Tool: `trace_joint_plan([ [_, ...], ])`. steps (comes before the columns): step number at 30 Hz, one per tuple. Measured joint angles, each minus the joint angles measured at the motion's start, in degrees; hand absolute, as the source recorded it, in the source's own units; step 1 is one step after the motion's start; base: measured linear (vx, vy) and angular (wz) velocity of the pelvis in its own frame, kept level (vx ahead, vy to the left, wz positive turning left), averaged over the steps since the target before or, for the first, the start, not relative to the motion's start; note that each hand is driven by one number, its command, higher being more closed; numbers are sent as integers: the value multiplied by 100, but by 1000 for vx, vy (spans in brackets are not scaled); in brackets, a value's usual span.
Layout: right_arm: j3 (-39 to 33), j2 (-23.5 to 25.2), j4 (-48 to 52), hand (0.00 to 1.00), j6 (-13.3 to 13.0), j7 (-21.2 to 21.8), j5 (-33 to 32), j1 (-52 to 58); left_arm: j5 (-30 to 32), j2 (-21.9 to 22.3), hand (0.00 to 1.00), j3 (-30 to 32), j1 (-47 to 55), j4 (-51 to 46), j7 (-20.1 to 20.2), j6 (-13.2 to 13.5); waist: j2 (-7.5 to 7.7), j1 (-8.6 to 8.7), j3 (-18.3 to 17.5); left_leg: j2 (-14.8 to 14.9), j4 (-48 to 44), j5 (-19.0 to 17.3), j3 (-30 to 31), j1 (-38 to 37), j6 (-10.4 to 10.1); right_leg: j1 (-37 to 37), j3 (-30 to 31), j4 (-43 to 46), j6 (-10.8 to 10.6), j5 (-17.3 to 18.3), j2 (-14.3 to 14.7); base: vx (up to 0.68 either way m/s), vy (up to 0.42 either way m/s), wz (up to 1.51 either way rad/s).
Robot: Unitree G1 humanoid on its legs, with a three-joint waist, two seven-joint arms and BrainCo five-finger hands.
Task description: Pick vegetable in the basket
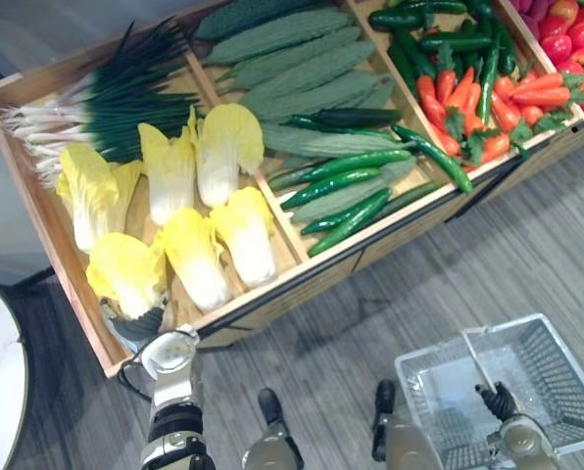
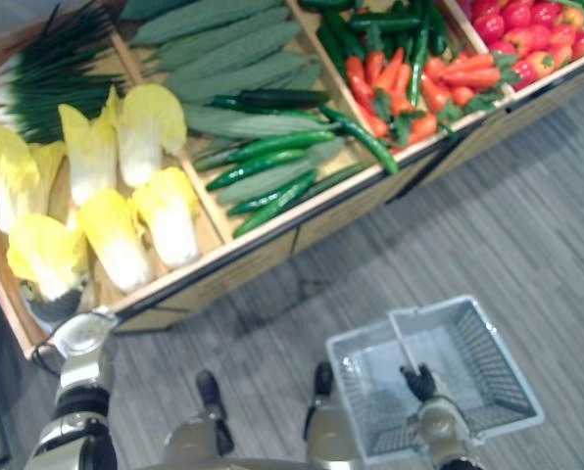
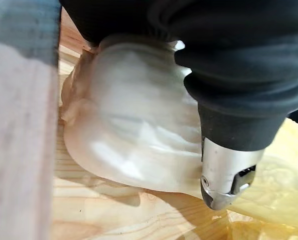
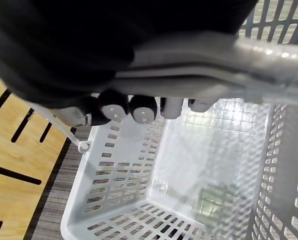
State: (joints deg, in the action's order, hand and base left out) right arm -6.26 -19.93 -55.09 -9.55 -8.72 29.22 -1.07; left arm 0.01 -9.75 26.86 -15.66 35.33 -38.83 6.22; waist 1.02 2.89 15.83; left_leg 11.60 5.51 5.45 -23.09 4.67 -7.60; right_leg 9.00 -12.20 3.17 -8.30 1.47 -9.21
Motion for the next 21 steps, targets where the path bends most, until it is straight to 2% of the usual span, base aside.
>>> trace_joint_plan([
  [6, 112, -46, -4, 100, -54, 1, -13, -76, -22, -392, 100, 63, -141, 635, 57, 28, -7, -1, 36, -2, 0, 1, -10, -13, 1, -1, 15, 5, 10, -14, -1, 1, 1, -1],
  [11, 235, -80, -10, 100, -74, 3, -49, -205, -444, -593, 100, 170, -317, 1063, 306, 24, -3, 12, 162, -18, 0, 0, -151, -113, 1, -10, 164, -26, 8, -76, -3, -3, 10, -14],
  [21, 233, -128, -210, 100, -37, 56, -53, -201, -1071, -615, 100, 39, -313, 1173, 445, 114, 3, 33, 175, -52, 1, -2, -148, -307, -2, -244, 171, -152, 3, -134, -29, 17, 4, -1],
])
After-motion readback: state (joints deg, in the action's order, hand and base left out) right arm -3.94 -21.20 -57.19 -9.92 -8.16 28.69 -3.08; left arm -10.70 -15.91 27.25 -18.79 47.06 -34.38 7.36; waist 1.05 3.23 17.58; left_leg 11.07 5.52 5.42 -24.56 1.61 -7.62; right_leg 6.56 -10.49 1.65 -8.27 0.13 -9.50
